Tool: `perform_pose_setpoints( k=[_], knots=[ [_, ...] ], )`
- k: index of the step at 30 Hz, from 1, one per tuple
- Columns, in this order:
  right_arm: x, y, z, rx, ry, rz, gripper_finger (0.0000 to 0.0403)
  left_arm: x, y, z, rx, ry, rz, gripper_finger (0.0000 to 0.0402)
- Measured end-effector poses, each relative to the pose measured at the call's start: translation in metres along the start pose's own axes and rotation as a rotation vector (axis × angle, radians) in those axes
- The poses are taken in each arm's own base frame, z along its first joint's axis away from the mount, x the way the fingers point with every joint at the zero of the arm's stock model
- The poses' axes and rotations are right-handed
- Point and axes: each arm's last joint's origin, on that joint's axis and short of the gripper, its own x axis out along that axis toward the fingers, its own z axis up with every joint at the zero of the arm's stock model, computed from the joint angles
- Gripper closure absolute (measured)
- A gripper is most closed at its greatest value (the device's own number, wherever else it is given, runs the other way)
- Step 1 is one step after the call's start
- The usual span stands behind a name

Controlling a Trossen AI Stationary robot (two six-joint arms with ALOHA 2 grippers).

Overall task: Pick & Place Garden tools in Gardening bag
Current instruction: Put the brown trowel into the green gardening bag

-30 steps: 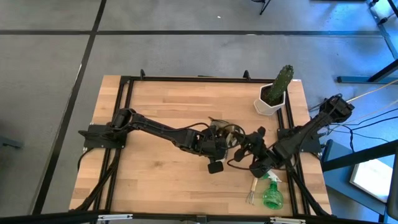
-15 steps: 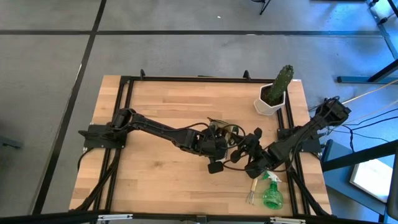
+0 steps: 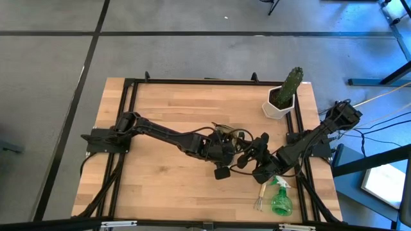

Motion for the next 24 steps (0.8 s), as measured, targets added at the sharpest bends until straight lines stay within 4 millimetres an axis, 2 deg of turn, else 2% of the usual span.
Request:
perform_pose_setpoints(
  k=[8,12,15,24],
  knots=[
    [0.0,0.001,0.0,-0.016,0.02,0.013,0.0402,0.0,0.0,0.0,0.003,-0.003,0.006,0.0399],
    [0.0,0.002,0.0,-0.055,0.041,0.035,0.0385,0.0,0.001,0.0,0.003,-0.007,0.018,0.0401],
    [0.0,0.004,-0.002,-0.122,0.093,0.071,0.0355,0.0,0.001,0.0,0.01,-0.009,0.021,0.0399],
    [-0.002,0.01,0.004,-0.193,0.096,0.097,0.0235,0.0,0.001,0.001,0.008,-0.017,0.025,0.0399]
  ],
)
